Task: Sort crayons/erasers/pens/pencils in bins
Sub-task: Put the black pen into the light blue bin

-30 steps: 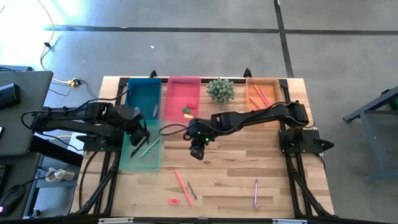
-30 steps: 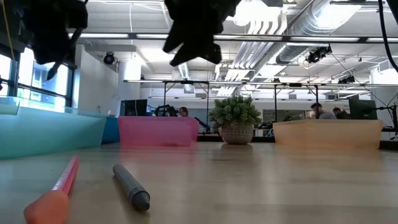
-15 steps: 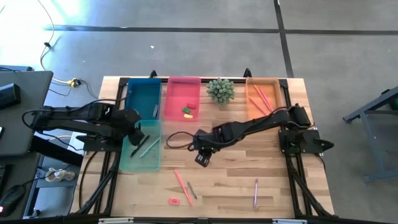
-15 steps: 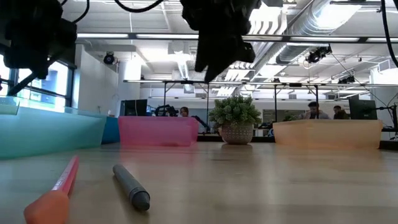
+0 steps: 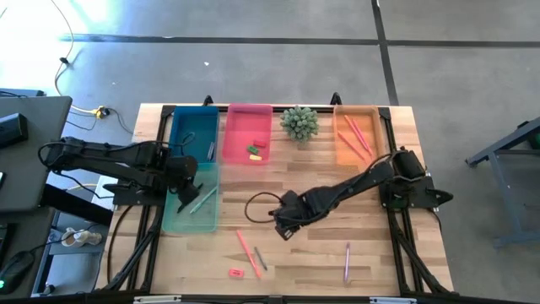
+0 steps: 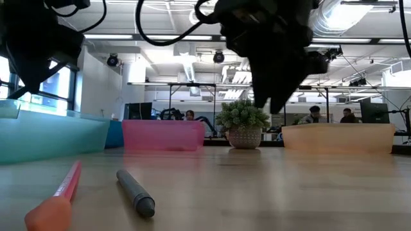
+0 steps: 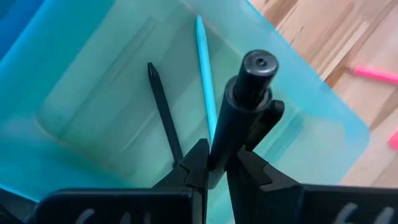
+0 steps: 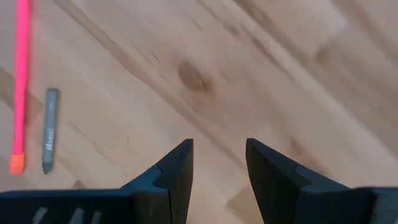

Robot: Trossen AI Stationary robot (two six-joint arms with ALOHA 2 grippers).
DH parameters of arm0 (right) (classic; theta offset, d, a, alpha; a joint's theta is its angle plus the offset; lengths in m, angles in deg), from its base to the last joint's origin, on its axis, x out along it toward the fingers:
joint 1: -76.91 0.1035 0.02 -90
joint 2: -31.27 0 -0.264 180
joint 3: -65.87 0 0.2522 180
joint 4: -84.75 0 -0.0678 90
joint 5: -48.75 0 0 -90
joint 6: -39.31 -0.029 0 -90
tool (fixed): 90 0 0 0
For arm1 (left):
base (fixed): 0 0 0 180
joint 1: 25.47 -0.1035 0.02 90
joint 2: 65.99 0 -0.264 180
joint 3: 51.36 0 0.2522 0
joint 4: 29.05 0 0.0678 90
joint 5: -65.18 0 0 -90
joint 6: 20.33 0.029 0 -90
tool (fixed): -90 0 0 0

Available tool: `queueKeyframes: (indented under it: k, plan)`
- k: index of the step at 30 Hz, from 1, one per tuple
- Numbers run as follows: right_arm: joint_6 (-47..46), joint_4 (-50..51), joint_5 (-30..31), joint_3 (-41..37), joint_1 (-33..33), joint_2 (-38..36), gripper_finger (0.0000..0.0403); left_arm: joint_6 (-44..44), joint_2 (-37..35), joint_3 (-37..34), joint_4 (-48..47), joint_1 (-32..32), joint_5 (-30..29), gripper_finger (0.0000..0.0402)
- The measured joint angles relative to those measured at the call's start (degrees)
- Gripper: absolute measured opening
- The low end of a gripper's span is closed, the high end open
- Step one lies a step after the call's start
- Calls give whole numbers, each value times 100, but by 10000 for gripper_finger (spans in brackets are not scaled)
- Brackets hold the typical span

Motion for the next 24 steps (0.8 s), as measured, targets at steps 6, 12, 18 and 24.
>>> queueKeyframes:
  k: [6,12,18,24]
  plan:
    - [-1274,326,-28,0,479,0,139,377,321,2,2,165,0,21]
    - [-2475,443,-19,0,1086,0,139,595,461,0,4,218,2,23]
    - [-3711,584,182,0,1744,0,139,595,485,0,4,218,2,45]
    - [-4609,706,200,0,2278,0,139,593,485,0,4,218,2,77]
